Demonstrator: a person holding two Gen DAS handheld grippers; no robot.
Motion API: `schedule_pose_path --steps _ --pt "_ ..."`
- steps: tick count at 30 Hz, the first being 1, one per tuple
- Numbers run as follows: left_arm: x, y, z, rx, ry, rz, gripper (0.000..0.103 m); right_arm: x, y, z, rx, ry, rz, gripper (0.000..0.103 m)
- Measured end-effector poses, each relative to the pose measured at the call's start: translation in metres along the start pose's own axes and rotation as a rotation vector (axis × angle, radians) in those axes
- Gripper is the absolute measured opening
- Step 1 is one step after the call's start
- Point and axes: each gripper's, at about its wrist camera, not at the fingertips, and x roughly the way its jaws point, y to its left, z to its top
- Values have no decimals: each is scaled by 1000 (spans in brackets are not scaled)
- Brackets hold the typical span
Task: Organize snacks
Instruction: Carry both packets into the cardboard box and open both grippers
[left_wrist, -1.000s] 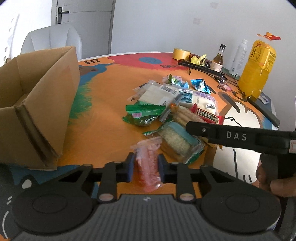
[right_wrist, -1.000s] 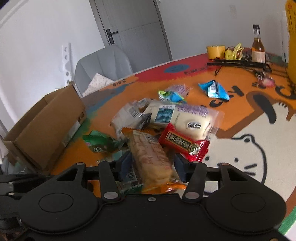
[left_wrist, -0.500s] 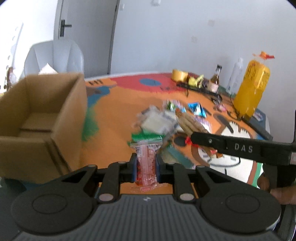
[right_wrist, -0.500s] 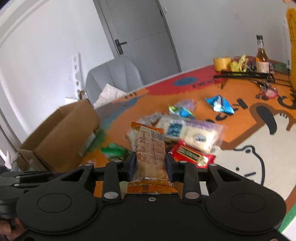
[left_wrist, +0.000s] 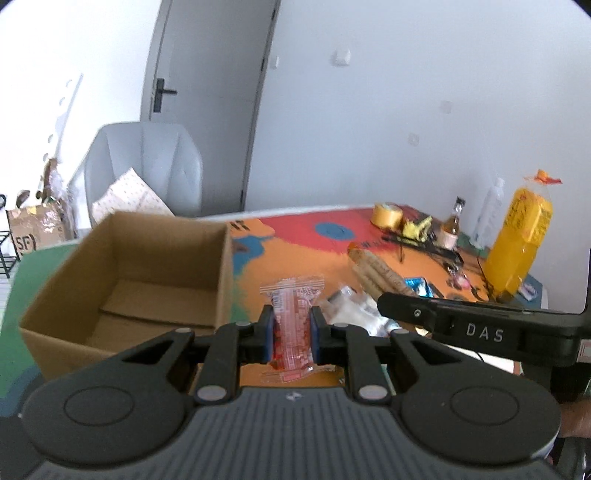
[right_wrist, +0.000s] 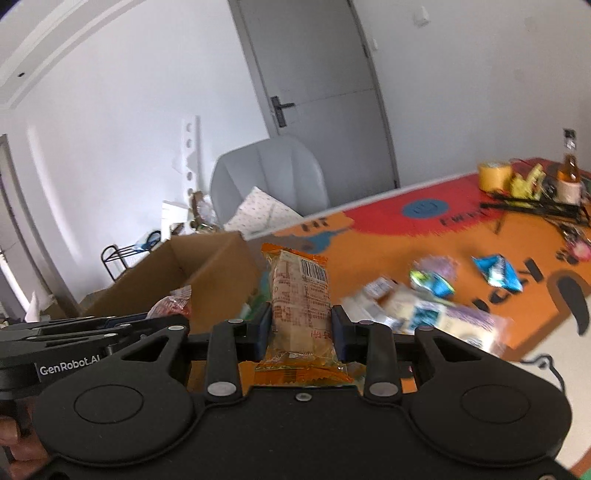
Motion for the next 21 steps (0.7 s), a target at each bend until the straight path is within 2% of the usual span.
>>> schedule_pose_path --steps 15,21 --pt "-15 58 21 -76 -65 124 18 29 41 19 -56 -12 92 32" --pt "-14 86 25 -122 -64 178 18 44 57 22 -73 -4 123 32"
